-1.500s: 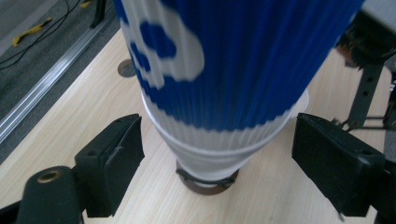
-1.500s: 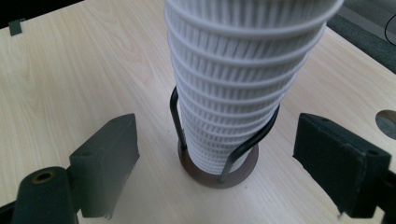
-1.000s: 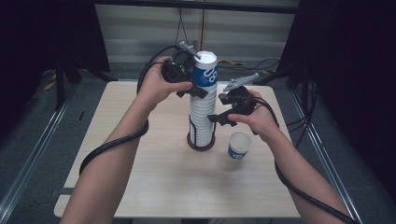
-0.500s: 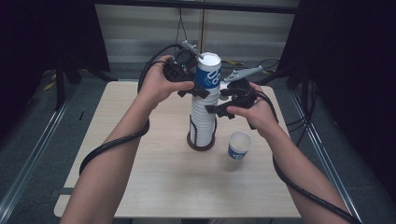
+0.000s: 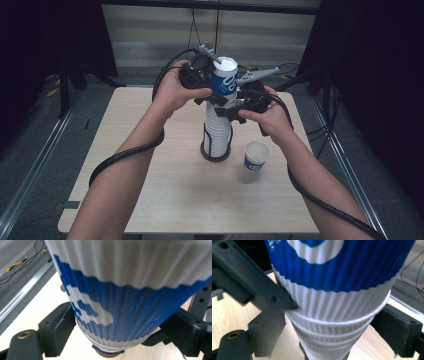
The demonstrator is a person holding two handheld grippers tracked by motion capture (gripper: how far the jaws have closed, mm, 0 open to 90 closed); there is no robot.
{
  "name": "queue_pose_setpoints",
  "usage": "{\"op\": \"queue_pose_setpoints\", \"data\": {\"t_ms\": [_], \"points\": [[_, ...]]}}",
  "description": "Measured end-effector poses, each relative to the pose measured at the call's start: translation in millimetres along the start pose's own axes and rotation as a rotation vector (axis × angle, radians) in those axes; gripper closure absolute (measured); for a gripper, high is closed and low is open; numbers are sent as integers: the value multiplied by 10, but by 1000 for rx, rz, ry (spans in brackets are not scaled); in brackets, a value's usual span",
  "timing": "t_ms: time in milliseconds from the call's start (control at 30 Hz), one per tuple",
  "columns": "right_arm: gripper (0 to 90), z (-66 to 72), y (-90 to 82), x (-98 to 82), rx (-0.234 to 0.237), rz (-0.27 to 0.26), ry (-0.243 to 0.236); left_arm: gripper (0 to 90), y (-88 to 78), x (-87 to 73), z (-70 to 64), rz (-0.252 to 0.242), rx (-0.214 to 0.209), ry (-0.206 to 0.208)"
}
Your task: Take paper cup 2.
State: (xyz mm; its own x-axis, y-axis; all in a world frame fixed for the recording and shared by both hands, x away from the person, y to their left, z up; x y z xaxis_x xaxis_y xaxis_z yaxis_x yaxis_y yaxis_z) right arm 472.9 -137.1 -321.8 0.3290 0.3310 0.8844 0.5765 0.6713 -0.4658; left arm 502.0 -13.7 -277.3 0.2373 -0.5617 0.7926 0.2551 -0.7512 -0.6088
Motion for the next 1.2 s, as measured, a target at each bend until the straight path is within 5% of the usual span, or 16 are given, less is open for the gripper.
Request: {"op": "queue_pose_setpoints", "data": {"t_ms": [400,533,1200], "points": [[157,9,48,9,-21,-3,-7,154,-12,14,15,-11,32,-15],[160,6,42,-3,-22,-14,-5,186,-63,33,23,-60,27,-50],[165,6,54,-20,-20,-36,-6,199,-114,65,26,-64,49,-91]]}}
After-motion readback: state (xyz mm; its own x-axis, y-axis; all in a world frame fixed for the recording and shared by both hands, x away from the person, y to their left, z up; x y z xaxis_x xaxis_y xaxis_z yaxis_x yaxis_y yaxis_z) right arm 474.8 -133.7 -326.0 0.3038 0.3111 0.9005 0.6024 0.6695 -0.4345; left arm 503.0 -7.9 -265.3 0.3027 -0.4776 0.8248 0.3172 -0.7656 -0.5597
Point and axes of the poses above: each handheld gripper's, and its own axes: y roughly forward along the jaws, x roughly out of its top, z roughly to its left, the point moved 5 cm from there along y, roughly forward along the jaws, and after that the axes turned 7 degrees about -z, right-handed, at the moved point
